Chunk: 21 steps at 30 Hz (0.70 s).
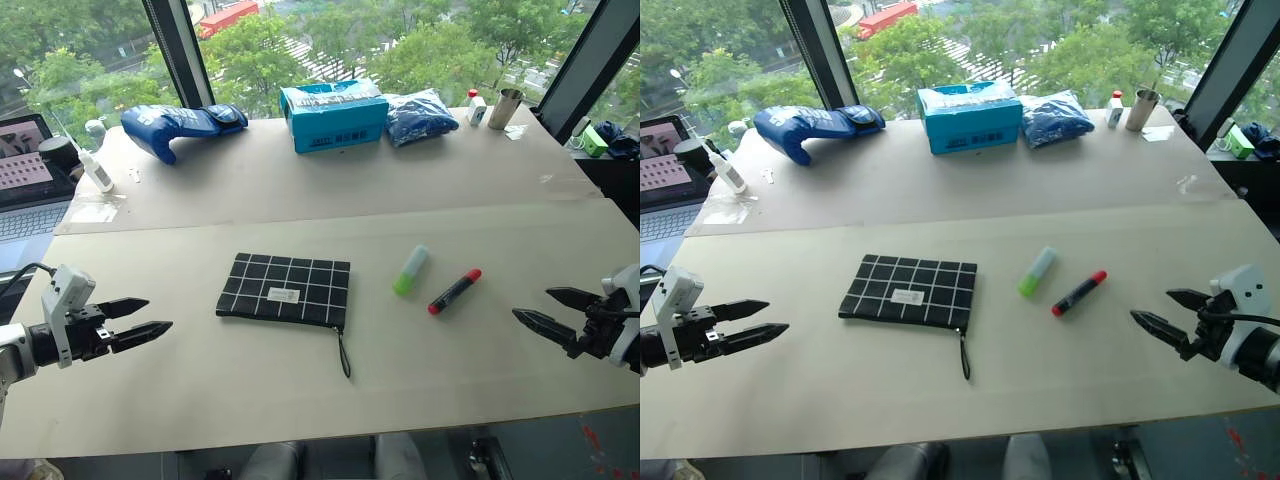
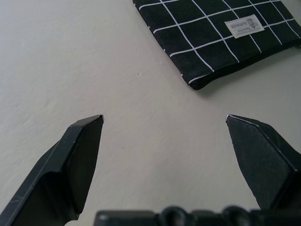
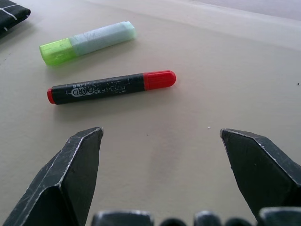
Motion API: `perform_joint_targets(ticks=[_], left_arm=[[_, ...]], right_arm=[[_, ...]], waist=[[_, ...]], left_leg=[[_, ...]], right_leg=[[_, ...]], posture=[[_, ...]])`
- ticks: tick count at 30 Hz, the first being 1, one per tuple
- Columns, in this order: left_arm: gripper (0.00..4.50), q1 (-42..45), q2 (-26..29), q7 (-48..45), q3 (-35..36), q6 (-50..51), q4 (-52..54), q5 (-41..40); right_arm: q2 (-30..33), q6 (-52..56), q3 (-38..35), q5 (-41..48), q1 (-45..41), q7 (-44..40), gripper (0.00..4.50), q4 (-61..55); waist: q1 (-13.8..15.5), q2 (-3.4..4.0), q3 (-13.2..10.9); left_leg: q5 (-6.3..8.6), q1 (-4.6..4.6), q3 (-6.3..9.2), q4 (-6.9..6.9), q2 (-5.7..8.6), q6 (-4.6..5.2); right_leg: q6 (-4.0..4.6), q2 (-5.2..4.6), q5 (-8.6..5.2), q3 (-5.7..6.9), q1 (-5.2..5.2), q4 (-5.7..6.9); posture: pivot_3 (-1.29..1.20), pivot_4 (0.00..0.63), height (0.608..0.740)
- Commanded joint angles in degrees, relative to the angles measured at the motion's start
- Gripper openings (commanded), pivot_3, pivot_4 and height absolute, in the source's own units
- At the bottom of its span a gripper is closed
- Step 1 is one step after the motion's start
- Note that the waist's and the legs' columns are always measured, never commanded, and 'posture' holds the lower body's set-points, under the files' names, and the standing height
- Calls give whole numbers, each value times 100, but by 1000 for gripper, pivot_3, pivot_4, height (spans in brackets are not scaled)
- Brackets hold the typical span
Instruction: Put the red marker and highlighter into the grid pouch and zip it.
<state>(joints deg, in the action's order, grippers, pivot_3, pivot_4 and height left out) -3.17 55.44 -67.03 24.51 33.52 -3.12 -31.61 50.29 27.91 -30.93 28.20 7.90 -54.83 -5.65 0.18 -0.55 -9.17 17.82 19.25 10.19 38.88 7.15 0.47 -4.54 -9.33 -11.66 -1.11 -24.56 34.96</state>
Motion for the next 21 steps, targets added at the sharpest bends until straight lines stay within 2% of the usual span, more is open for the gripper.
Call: perform_joint_targets(ticks=[1, 7, 11, 15, 18, 20, 21], left_arm=[[4500, 15, -27, -2, 135, -59, 57, -71], [4500, 188, -161, 268, -101, -544, -83, 325], [4500, 212, -72, 46, -605, -2022, -574, 1158], [4500, 361, 5, -61, -823, -2976, -973, 1571], [4500, 729, 21, -37, -946, -3655, -1317, 1802], [4500, 932, 60, -17, -1114, -4154, -1575, 2069], [4500, 1033, 63, -3, -1193, -4428, -1712, 2192]], right_arm=[[78, -89, -96, -1, -69, 18, 4415, -62], [-23, -36, 98, -6, -119, 148, 4415, -200], [20, 264, 82, 322, -371, 128, 3411, -325], [95, 426, 77, 556, -409, -27, 1888, -694], [65, 572, 328, 699, -640, 68, 836, -1063], [-101, 832, 557, 1114, -959, 155, 92, -1516], [-197, 956, 714, 1298, -1122, 220, 41, -1721]], waist=[[0, 0, 0], [1, 0, 0], [1, 0, 0], [3, 0, 0], [22, -2, -1], [18, -2, -1], [7, -2, -1]], left_leg=[[0, 0, 0, 0, 0, 0], [0, 0, -2, 0, -1, -1], [-2, -1, -10, 1, -1, -3], [0, 2, -23, 0, -7, -1], [1, 5, -22, 2, -7, -1], [0, 5, -25, 5, -7, -1], [0, 4, -28, 5, -9, -2]], right_leg=[[0, 0, 0, 0, 0, 0], [1, 0, 0, -2, -1, 0], [7, 0, 5, -4, -1, -2], [8, 1, 5, -4, -10, -4], [9, 0, 6, -4, -15, -3], [11, -1, 9, -4, -15, -2], [14, 0, 11, -4, -18, -1]], posture=[[0, 150, 740], [0, 150, 740], [0, 150, 740], [0, 150, 740], [0, 150, 740], [0, 150, 740], [0, 150, 740]])
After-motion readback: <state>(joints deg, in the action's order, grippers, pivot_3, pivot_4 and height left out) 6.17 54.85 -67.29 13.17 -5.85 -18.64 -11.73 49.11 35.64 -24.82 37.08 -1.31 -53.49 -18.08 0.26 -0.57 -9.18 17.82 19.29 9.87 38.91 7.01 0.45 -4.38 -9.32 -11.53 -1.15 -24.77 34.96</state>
